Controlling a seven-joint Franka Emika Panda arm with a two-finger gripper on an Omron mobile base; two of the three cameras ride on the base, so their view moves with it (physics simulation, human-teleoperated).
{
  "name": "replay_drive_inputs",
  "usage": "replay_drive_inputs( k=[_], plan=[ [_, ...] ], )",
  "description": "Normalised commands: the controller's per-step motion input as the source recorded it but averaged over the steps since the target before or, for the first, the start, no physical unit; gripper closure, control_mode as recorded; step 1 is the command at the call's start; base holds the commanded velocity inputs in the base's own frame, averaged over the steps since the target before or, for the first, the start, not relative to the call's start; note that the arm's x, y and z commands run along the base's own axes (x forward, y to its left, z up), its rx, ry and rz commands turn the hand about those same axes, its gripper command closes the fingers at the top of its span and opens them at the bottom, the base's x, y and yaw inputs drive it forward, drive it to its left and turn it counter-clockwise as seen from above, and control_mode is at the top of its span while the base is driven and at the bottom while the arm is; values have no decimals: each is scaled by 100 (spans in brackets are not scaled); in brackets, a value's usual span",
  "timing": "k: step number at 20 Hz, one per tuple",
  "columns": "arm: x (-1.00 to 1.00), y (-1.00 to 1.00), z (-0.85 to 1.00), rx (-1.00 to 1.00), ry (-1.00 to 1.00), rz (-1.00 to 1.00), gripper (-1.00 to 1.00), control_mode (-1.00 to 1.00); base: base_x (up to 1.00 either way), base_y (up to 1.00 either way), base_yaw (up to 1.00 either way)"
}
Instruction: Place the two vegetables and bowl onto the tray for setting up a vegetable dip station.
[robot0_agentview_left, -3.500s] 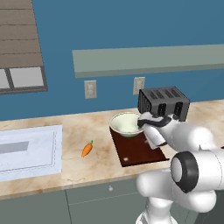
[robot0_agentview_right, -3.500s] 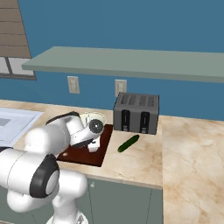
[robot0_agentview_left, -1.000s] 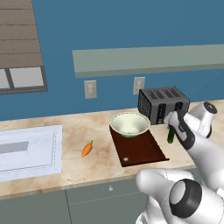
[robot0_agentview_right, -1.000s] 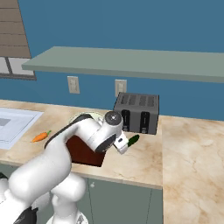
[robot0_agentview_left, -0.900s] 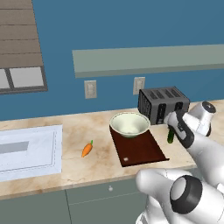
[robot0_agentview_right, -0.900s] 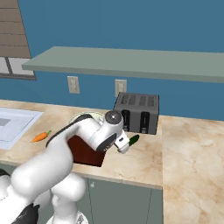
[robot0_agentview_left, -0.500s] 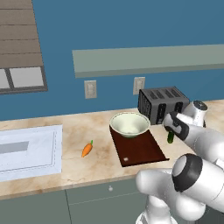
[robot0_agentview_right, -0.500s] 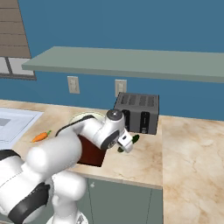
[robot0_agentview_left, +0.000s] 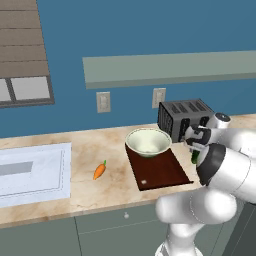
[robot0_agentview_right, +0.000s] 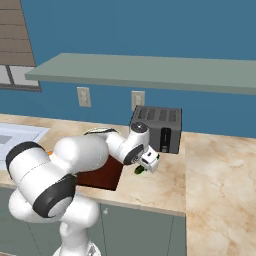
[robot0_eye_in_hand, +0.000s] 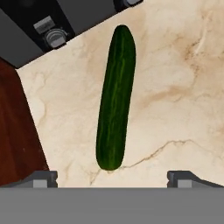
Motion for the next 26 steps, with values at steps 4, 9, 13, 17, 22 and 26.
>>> replay_drive_inputs(
  k=[4, 9, 13, 17, 22, 26],
  plan=[
    [25, -20, -24, -1, 5, 6, -100, -100, 0, 0, 0],
    [27, -6, -23, -5, 9, 4, -100, -100, 0, 0, 0],
    [22, -1, -26, -5, 13, 2, -100, -100, 0, 0, 0],
    [18, -7, -29, -1, 14, 2, -100, -100, 0, 0, 0],
    [15, -5, -29, 0, 6, 3, -100, -100, 0, 0, 0],
    [10, -9, -24, 0, 1, 3, -100, -100, 0, 0, 0]
  ],
)
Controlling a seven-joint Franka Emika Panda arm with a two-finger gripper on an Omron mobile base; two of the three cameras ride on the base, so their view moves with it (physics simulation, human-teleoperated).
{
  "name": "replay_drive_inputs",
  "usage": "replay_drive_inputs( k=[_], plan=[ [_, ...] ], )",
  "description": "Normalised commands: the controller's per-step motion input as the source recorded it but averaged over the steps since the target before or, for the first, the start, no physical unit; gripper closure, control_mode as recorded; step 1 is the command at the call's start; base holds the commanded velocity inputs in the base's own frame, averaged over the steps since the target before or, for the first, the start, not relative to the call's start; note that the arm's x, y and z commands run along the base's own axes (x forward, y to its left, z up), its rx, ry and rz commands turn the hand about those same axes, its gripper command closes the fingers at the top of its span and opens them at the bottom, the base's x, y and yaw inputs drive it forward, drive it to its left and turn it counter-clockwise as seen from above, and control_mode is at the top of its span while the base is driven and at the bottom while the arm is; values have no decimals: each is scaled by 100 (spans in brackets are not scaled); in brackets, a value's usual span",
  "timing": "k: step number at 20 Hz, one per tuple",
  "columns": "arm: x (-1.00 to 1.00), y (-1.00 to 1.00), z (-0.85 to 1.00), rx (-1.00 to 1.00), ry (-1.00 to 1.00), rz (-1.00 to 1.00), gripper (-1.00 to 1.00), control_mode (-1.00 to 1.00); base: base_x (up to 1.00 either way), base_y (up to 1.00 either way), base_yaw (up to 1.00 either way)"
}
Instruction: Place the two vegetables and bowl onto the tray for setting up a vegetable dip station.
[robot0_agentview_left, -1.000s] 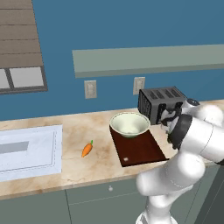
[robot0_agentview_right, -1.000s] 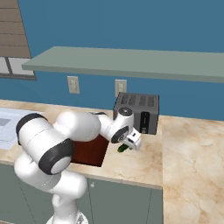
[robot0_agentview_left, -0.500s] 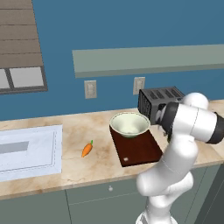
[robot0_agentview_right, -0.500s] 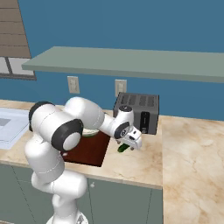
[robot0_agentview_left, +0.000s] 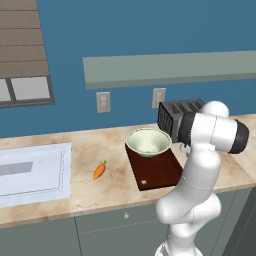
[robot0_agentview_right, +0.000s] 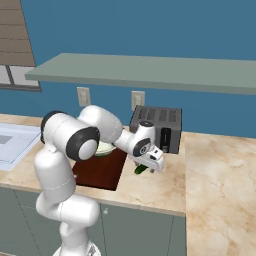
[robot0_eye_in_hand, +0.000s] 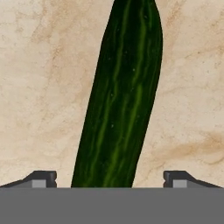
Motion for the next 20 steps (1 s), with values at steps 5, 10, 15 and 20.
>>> replay_drive_inputs(
  k=[5, 10, 15, 20],
  plan=[
    [0, -3, -20, 0, 0, 1, 100, -100, 0, 0, 0],
    [-4, -5, -10, 0, 2, 0, 100, -100, 0, 0, 0],
    [-15, -5, -2, 4, 4, 1, 100, -100, 0, 0, 0],
    [-38, -4, 18, 10, 0, 19, 100, -100, 0, 0, 0]
  ],
)
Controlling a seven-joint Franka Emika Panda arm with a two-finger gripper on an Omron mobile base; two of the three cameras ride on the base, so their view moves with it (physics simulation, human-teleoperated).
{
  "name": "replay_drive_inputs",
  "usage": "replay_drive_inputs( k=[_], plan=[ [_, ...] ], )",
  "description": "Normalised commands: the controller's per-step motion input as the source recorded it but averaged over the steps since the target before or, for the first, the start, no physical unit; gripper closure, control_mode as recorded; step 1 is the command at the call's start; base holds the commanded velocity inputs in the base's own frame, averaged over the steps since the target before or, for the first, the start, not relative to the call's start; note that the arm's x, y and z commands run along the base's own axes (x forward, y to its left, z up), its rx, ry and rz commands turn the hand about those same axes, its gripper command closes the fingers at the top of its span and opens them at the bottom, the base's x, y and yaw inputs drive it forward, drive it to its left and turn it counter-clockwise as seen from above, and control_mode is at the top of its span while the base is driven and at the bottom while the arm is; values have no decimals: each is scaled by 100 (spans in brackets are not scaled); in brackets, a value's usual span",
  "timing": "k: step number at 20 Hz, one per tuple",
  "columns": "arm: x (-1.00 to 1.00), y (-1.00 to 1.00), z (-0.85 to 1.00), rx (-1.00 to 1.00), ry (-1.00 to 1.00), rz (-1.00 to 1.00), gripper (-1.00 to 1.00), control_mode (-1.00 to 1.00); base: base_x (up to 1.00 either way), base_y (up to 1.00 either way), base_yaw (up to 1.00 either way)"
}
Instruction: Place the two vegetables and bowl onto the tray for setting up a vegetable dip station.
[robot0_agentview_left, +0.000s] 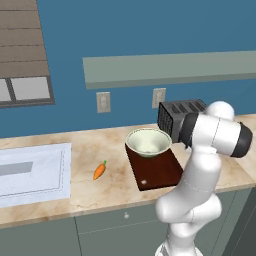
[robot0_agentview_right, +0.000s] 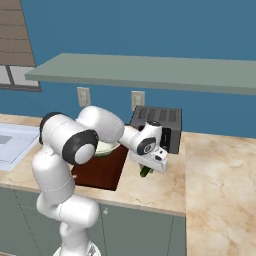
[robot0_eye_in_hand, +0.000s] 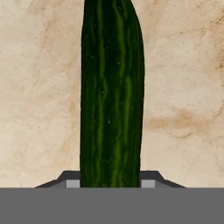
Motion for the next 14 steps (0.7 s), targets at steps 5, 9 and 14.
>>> replay_drive_inputs(
  k=[5, 9, 14],
  plan=[
    [-42, 0, 19, 5, 0, 23, 100, -100, 0, 0, 0],
    [-48, 0, 17, 0, -5, 29, 100, -100, 0, 0, 0],
    [-47, 7, 18, 0, -9, 30, 100, -100, 0, 0, 0]
  ],
)
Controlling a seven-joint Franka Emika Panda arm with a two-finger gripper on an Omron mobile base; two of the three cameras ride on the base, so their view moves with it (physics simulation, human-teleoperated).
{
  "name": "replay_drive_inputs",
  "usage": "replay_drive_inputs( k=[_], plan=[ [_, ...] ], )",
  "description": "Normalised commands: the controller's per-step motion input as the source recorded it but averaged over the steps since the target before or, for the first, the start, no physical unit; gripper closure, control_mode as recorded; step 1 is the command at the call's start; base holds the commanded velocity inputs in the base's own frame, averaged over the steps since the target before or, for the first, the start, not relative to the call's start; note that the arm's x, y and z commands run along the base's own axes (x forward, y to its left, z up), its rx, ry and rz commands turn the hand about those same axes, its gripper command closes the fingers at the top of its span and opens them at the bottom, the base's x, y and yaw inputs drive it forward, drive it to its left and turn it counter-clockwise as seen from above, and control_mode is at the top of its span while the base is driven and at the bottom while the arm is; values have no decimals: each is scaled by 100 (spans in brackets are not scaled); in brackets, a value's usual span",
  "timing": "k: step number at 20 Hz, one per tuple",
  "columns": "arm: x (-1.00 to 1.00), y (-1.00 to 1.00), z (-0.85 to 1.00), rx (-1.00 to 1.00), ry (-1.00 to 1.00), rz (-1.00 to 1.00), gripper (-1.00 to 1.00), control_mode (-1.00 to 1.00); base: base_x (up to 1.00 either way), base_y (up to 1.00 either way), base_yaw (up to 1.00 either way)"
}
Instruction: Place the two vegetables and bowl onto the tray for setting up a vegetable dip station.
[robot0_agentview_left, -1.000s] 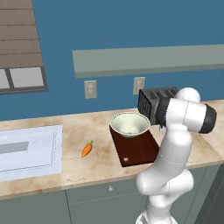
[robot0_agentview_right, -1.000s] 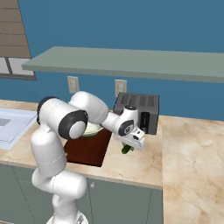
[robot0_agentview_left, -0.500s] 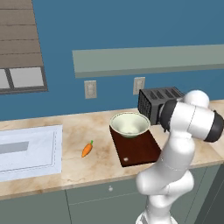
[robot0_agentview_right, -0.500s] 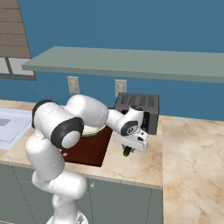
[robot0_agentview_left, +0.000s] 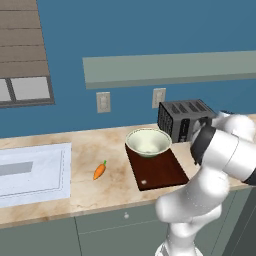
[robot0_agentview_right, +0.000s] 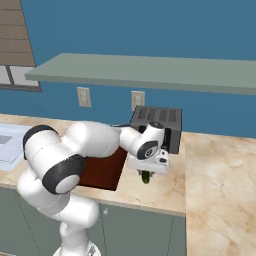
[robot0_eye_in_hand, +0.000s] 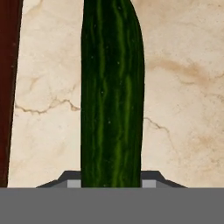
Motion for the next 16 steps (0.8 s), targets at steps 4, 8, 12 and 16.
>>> replay_drive_inputs(
  k=[4, 8, 12, 16],
  plan=[
    [-44, 10, 17, 0, -10, 35, 100, -100, 0, 0, 0],
    [-37, 15, 16, 0, -15, 40, 100, -100, 0, 0, 0],
    [-32, 19, 16, -2, -16, 43, 100, -100, 0, 0, 0],
    [-24, 22, 15, -7, -15, 46, 100, -100, 0, 0, 0]
  ],
)
